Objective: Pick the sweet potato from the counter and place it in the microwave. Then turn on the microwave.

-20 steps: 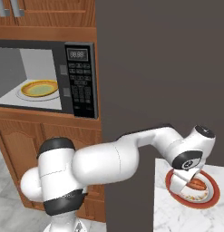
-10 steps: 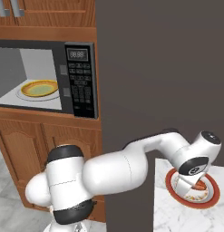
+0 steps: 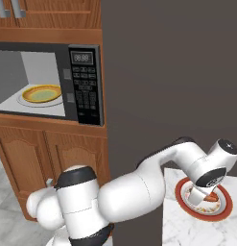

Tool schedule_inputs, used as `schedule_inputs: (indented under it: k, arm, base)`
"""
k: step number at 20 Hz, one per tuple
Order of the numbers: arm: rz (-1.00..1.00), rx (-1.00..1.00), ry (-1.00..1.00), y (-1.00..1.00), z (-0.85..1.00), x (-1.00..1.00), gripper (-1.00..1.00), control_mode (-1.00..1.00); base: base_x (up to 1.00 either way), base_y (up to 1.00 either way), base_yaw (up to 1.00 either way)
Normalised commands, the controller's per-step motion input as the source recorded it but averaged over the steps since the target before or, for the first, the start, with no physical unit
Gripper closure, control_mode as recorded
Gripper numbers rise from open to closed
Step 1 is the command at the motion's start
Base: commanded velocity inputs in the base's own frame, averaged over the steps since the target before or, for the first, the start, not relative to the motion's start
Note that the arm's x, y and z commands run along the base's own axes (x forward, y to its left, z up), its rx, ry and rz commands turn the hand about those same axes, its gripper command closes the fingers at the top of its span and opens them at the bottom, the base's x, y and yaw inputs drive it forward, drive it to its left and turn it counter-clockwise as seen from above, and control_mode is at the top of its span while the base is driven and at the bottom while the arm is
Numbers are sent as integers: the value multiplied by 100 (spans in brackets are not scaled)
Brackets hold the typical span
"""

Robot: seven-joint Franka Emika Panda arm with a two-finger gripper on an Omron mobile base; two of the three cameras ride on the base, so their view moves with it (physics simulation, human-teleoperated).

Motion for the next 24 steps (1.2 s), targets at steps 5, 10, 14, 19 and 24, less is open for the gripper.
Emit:
schedule_inputs:
  k: [5,10,14,19,24]
  arm:
    - [-3,0,0,-16,-18,1,-100,-100]
    - [-2,0,0,-14,-17,19,-100,-100]
    - [0,0,0,-8,-8,25,-100,-100]
    - [-2,0,0,-14,-13,14,-100,-100]
    - [-2,0,0,-18,-20,5,-100,-100]
  base:
    - [0,0,0]
    - [0,0,0]
    - [0,0,0]
    - [0,0,0]
    - [0,0,0]
